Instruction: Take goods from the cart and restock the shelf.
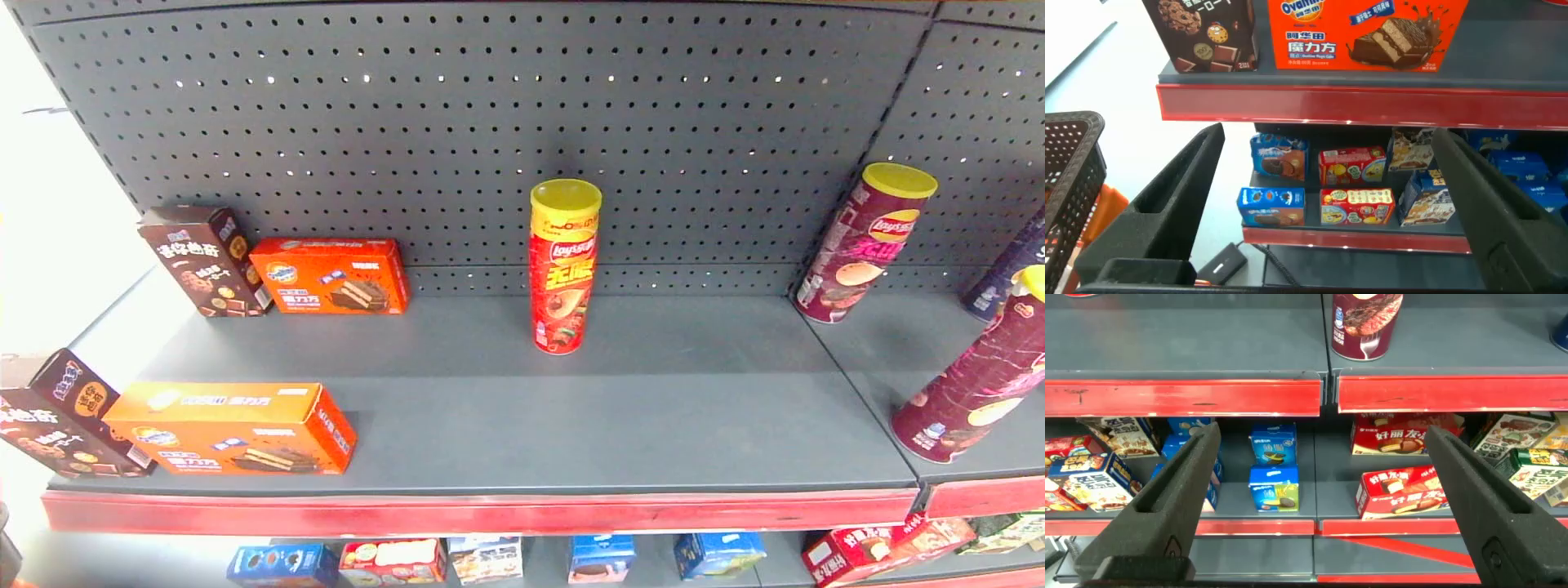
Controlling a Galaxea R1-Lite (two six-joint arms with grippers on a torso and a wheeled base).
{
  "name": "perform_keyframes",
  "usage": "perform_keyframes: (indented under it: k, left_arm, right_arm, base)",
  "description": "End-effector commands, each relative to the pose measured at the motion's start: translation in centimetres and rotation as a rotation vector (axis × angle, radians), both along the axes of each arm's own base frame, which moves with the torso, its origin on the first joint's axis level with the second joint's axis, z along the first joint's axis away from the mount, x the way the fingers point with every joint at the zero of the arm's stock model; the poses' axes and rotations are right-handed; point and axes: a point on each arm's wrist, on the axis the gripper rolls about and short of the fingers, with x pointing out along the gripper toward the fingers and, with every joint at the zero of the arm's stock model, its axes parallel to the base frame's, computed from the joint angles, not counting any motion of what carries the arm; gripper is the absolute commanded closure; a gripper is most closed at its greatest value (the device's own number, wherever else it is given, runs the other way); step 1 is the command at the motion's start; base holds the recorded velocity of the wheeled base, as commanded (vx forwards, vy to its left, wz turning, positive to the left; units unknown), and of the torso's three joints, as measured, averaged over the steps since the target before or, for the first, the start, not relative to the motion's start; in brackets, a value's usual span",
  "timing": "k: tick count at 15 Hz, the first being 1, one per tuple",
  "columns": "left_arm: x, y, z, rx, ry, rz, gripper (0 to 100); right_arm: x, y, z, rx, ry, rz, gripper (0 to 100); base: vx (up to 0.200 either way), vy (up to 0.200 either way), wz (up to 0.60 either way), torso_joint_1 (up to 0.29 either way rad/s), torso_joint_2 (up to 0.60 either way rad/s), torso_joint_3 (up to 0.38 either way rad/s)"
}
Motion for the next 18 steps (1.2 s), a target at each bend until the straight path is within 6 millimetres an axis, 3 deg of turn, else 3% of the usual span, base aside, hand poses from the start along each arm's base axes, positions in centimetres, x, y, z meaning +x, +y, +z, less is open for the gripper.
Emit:
perform_keyframes:
  k: [1,14,18]
  left_arm:
    - [0.01,0.0,-0.02,0.0,0.003,0.0,0]
    - [0.01,0.0,-0.02,0.0,0.003,0.0,0]
    - [0.01,0.0,-0.02,0.001,0.003,0.0,0]
  right_arm:
    - [0.01,0.0,-0.01,0.0,0.003,-0.001,0]
    - [0.01,0.0,-0.01,0.002,0.003,-0.002,0]
    - [0.01,-0.01,0.0,0.003,0.001,-0.005,0]
  base:
    - [0.0,0.0,0.0,0.0,0.0,0.0]
    - [0.0,0.0,0.55,0.004,0.0,0.002]
    - [0.0,0.0,0.0,0.0,0.0,0.0]
